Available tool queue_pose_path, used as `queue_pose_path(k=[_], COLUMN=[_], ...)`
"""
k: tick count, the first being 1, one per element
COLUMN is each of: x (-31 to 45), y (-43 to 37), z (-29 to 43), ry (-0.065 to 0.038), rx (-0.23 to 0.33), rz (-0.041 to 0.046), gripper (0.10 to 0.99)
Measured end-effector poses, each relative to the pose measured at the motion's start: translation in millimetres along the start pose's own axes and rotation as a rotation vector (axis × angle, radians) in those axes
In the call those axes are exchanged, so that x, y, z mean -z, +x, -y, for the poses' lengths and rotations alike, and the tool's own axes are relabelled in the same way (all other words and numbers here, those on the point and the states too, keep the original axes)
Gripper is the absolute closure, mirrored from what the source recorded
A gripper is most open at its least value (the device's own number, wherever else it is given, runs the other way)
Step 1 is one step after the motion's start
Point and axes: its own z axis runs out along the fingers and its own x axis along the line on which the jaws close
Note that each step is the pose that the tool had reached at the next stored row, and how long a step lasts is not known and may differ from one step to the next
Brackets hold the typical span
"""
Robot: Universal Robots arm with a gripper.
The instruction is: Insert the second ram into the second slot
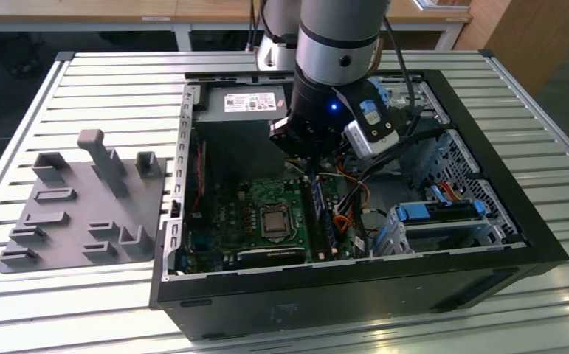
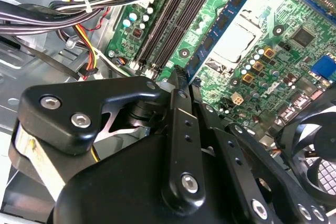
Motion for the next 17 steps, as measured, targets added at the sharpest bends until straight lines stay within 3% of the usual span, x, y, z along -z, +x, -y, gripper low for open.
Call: queue_pose_path(k=[10, 17], x=[-17.5, -29.6], y=[-4.4, -5.0], z=[0.5, 7.8], ry=[0.0, 0.0], rx=[-0.007, -0.009], rz=[0.0001, 0.0002], gripper=[0.945, 0.945])
